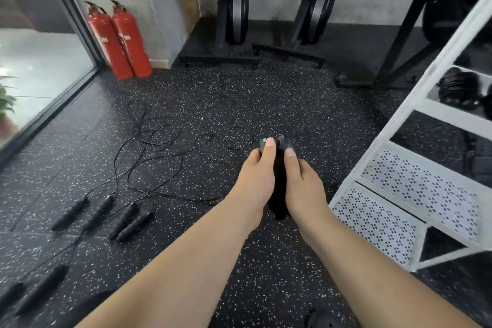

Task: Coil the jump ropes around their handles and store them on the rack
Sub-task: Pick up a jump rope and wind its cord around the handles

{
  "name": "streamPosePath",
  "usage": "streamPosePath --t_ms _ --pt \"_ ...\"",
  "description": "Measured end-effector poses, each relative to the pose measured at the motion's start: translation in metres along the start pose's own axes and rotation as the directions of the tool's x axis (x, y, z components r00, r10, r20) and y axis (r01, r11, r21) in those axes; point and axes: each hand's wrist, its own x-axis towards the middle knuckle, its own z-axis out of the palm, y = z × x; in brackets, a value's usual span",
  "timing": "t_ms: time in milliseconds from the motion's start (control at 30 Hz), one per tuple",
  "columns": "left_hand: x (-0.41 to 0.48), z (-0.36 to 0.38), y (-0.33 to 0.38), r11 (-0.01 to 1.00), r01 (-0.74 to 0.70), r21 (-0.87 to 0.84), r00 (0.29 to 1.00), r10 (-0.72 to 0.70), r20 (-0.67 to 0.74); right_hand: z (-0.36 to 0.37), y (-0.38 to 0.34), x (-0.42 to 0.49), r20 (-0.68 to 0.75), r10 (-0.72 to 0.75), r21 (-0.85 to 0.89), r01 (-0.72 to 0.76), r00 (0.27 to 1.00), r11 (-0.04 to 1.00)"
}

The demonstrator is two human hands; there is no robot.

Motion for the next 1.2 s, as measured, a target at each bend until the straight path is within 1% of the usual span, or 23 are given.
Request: streamPosePath --t_ms 100,167,233,367,433,533,600,667,767,833,900,967,1067,1200 --pt "-0.003 0.019 0.004 0.985 0.105 -0.135 0.994 -0.106 -0.002 -0.016 -0.01 -0.002 -0.02 0.123 0.178 -0.117 0.992 0.977" --pt "-0.008 0.034 0.001 0.974 0.121 -0.191 0.992 -0.123 0.001 -0.028 -0.013 -0.006 -0.065 0.163 0.233 -0.144 0.984 0.962" --pt "-0.015 0.047 -0.003 0.972 0.112 -0.205 0.994 -0.114 0.004 -0.04 -0.015 -0.011 -0.113 0.159 0.248 -0.128 0.981 0.96" --pt "-0.032 0.066 -0.013 0.965 0.079 -0.249 0.997 -0.073 0.032 -0.067 -0.014 -0.024 -0.197 0.115 0.205 -0.074 0.974 0.976" --pt "-0.043 0.075 -0.017 0.97 0.033 -0.242 0.997 -0.017 0.071 -0.082 -0.012 -0.03 -0.231 0.107 0.216 -0.056 0.967 0.975" --pt "-0.054 0.088 -0.027 0.985 -0.114 -0.127 0.976 0.134 0.171 -0.102 -0.011 -0.034 -0.315 0.107 0.234 -0.033 0.943 0.972" --pt "-0.057 0.099 -0.034 0.977 -0.205 -0.065 0.955 0.214 0.207 -0.116 -0.008 -0.035 -0.343 0.157 0.283 -0.058 0.926 0.957" --pt "-0.059 0.111 -0.039 0.968 -0.246 -0.047 0.944 0.25 0.216 -0.126 -0.004 -0.034 -0.353 0.216 0.344 -0.088 0.91 0.935" --pt "-0.059 0.132 -0.041 0.972 -0.231 -0.053 0.947 0.237 0.216 -0.138 0.001 -0.031 -0.341 0.302 0.431 -0.137 0.89 0.892" --pt "-0.058 0.148 -0.041 0.977 -0.205 -0.063 0.949 0.214 0.232 -0.146 0.005 -0.028 -0.329 0.328 0.451 -0.158 0.886 0.879" --pt "-0.058 0.167 -0.041 0.982 -0.18 -0.054 0.944 0.188 0.271 -0.154 0.01 -0.024 -0.327 0.336 0.489 -0.145 0.883 0.86" --pt "-0.058 0.185 -0.041 0.989 -0.139 -0.044 0.938 0.145 0.316 -0.166 0.012 -0.021 -0.356 0.368 0.516 -0.148 0.859 0.844" --pt "-0.055 0.21 -0.043 0.995 -0.1 -0.028 0.924 0.103 0.368 -0.186 0.02 -0.01 -0.427 0.409 0.51 -0.159 0.806 0.846" --pt "-0.048 0.241 -0.051 0.993 -0.12 0.005 0.923 0.11 0.368 -0.213 0.041 0.008 -0.411 0.487 0.553 -0.214 0.77 0.805"
